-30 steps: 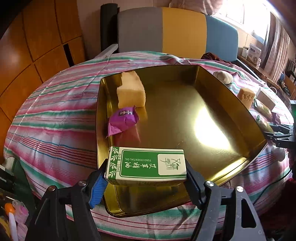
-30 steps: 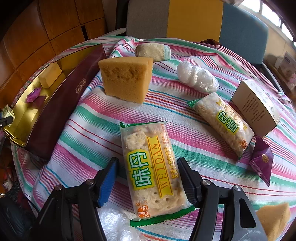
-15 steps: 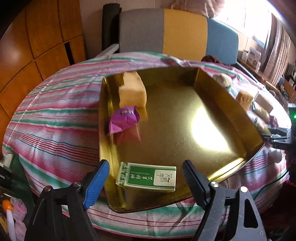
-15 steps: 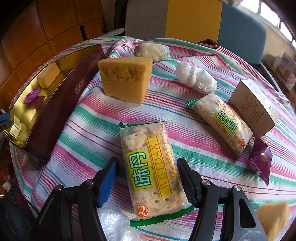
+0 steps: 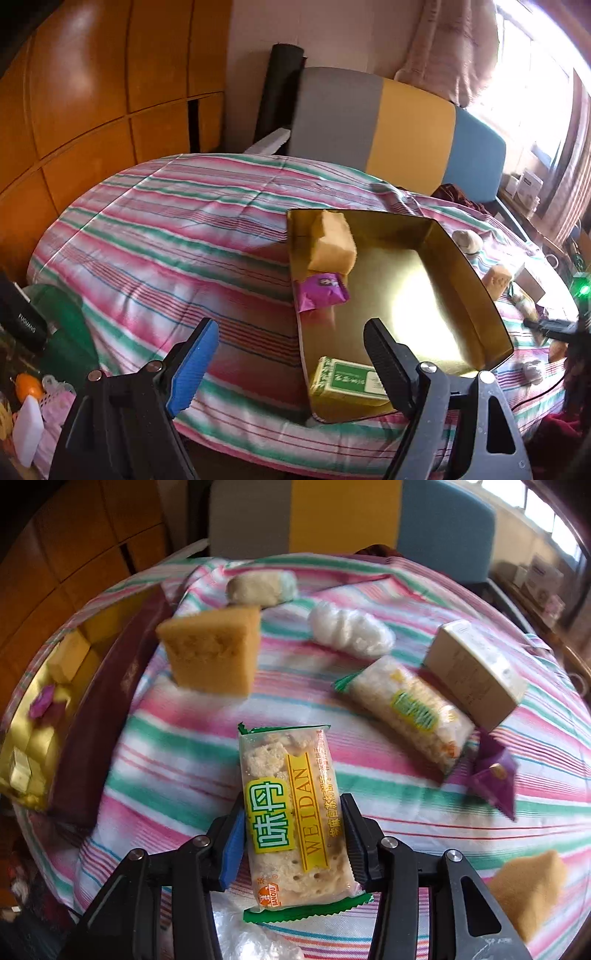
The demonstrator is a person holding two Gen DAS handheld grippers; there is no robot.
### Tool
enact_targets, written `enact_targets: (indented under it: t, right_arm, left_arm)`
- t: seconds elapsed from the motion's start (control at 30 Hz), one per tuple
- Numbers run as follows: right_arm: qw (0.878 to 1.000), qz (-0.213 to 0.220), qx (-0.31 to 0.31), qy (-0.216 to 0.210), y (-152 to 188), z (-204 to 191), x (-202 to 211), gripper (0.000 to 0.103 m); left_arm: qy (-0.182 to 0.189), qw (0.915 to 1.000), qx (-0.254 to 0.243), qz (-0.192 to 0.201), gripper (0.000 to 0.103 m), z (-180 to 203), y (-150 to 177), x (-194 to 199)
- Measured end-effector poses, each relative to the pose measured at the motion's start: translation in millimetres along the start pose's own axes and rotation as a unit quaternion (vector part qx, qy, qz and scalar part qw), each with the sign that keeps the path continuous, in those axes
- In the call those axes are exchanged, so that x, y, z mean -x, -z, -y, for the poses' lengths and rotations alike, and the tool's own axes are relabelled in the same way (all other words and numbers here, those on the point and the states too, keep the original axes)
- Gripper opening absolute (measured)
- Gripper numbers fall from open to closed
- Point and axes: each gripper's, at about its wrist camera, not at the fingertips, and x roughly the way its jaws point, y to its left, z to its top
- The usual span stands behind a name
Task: Organize objects
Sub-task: 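Carry the WEIDAN cracker pack to the tray and release it with the right gripper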
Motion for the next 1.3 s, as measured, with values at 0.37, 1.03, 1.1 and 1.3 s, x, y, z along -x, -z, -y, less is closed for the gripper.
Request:
enact_targets:
  t: [0.37, 1.03, 1.1, 1.3]
  right_arm:
    - [0.989, 0.061, 0.044, -0.129, -72, -132, 62, 0.048]
    - [0.968, -0.115, -0.008, -0.224, -77, -304, -70, 0.059]
    - [0.965, -0.110, -0.003, -0.239, -74, -305, -67, 0.059]
    - [0.967, -0.074, 0.008, -0.244, -68, -295, -48, 0.059]
  left_arm:
    - [0.000, 0.9992, 0.039, -0.010, 0.082, -13, 8, -9]
    - [0.006, 0.9966, 0.076, -0.030, 0.081, -37, 16, -23]
    - [0.003, 0.9972, 0.070, -0.026, 0.081, -33, 16, -21]
    - [0.006, 0.9988, 0.047, -0.015, 0.081, -20, 13, -13]
